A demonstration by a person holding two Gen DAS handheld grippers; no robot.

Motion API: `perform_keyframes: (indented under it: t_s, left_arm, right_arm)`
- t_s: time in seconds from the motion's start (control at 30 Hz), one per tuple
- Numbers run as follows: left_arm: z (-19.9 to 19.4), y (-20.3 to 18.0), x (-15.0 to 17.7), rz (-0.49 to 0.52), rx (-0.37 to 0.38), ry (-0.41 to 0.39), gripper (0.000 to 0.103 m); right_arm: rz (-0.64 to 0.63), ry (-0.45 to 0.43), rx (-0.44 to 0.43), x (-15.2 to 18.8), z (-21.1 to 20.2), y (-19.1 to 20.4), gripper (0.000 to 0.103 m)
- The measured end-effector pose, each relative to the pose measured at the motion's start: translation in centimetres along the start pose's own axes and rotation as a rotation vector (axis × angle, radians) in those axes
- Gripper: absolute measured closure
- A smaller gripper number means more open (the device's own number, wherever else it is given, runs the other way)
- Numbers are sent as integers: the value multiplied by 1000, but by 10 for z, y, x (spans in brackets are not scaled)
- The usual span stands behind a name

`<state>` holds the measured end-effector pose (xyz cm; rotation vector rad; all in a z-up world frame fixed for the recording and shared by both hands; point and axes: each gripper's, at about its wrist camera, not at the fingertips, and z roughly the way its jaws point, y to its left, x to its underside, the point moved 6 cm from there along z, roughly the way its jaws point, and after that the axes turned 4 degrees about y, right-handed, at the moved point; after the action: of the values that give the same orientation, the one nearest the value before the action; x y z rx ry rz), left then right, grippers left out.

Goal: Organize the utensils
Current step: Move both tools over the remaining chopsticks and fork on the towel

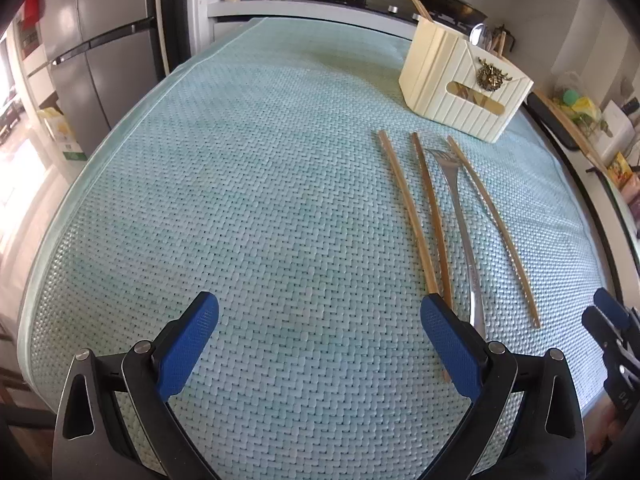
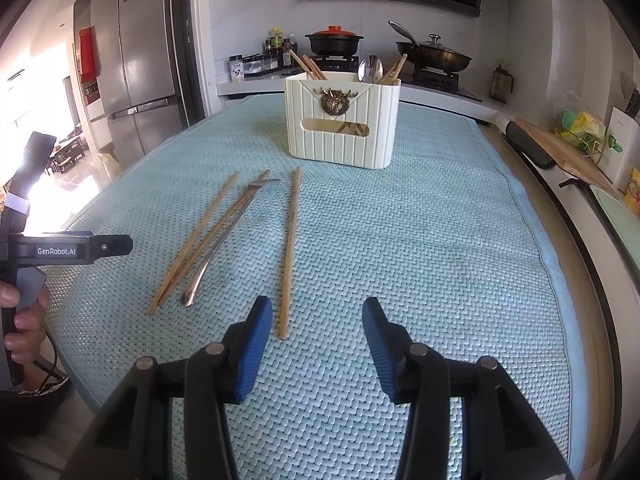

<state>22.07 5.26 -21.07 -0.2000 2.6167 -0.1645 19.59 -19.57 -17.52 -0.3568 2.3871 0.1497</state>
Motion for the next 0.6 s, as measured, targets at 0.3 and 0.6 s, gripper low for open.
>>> perform_keyframes:
  t_s: [0.3, 0.6]
  left_arm:
    - [15, -14, -35, 32, 26, 7, 2]
    - [41, -30, -69, 60, -15, 13, 2]
  right_arm:
    - [-30, -2, -26, -18, 10, -4, 55]
    - [-71, 18, -102, -70, 54, 1, 60]
